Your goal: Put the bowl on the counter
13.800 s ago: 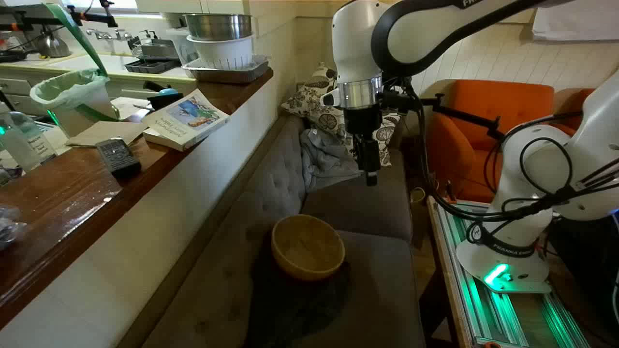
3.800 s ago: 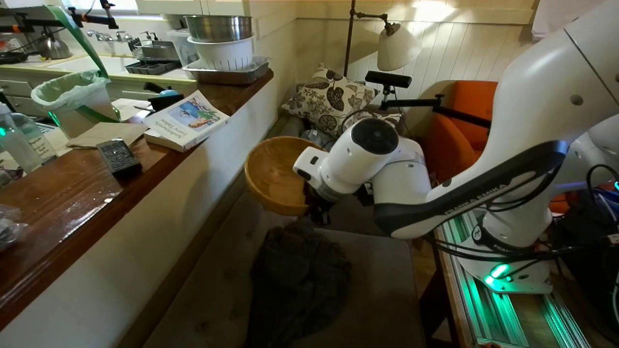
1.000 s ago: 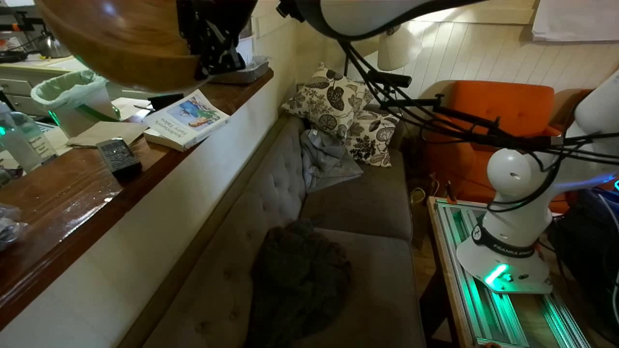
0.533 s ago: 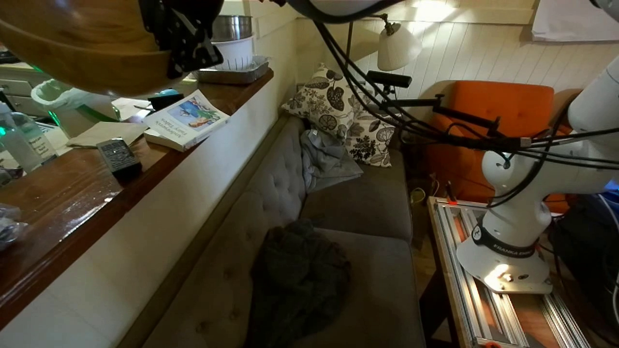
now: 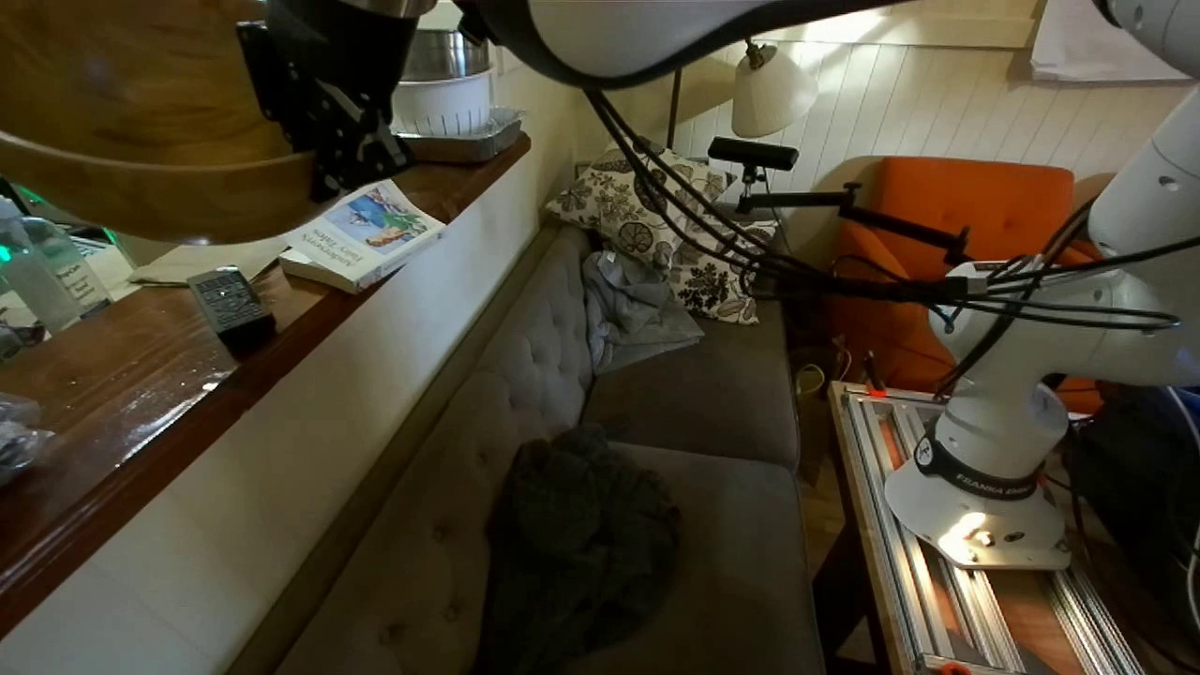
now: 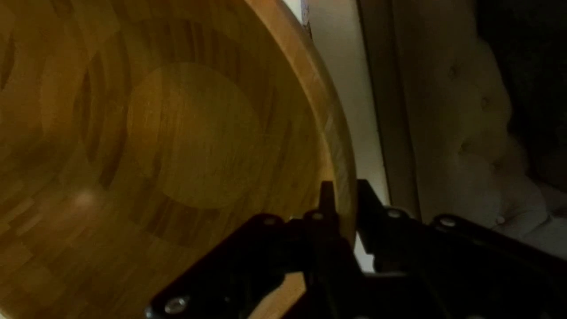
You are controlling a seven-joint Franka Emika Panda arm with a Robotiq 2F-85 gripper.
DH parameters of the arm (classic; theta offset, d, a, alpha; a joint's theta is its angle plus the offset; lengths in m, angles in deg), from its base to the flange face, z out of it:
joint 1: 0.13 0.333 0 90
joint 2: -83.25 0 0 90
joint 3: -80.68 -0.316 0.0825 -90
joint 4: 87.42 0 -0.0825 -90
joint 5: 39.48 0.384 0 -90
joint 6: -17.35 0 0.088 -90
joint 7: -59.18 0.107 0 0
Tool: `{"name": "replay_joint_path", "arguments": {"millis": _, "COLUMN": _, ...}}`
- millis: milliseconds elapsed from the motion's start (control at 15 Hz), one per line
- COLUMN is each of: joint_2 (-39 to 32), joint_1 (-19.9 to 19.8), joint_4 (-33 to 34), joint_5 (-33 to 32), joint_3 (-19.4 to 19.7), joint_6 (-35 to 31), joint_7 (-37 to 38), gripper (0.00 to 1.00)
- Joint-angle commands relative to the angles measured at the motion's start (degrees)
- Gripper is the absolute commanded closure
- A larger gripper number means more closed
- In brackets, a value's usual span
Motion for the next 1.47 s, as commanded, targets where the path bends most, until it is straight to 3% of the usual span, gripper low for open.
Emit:
{"name": "replay_joint_path", "arguments": {"millis": 0, "joint_2": -6.9, "joint_1": -12.3, "joint_4": 11.4, "joint_5": 10.8, "joint_3": -7.3, "joint_6": 2.8, "joint_7": -9.7, "gripper": 0.96}}
{"name": "replay_joint_path", "arguments": {"millis": 200, "joint_2": -11.8, "joint_1": -21.4, "joint_4": 19.7, "joint_5": 19.5, "joint_3": -12.9, "joint_6": 7.7, "joint_7": -12.1, "gripper": 0.96}}
{"name": "replay_joint_path", "arguments": {"millis": 400, "joint_2": -16.6, "joint_1": -27.5, "joint_4": 27.4, "joint_5": 24.2, "joint_3": -15.8, "joint_6": 12.1, "joint_7": -7.6, "gripper": 0.96}}
{"name": "replay_joint_path", "arguments": {"millis": 467, "joint_2": -12.1, "joint_1": -23.1, "joint_4": 18.4, "joint_5": 21.4, "joint_3": -14.8, "joint_6": 9.7, "joint_7": -9.2, "gripper": 0.85}}
{"name": "replay_joint_path", "arguments": {"millis": 600, "joint_2": -14.7, "joint_1": -25.6, "joint_4": 21.7, "joint_5": 22.9, "joint_3": -15.8, "joint_6": 11.0, "joint_7": -8.2, "gripper": 0.85}}
{"name": "replay_joint_path", "arguments": {"millis": 667, "joint_2": -15.4, "joint_1": -26.1, "joint_4": 22.5, "joint_5": 23.0, "joint_3": -15.9, "joint_6": 11.1, "joint_7": -7.9, "gripper": 0.96}}
{"name": "replay_joint_path", "arguments": {"millis": 1067, "joint_2": -19.6, "joint_1": -27.8, "joint_4": 25.7, "joint_5": 26.9, "joint_3": -18.4, "joint_6": 9.2, "joint_7": -2.2, "gripper": 0.96}}
{"name": "replay_joint_path", "arguments": {"millis": 1400, "joint_2": -21.3, "joint_1": -28.3, "joint_4": 28.8, "joint_5": 26.7, "joint_3": -18.7, "joint_6": 6.1, "joint_7": -1.6, "gripper": 0.96}}
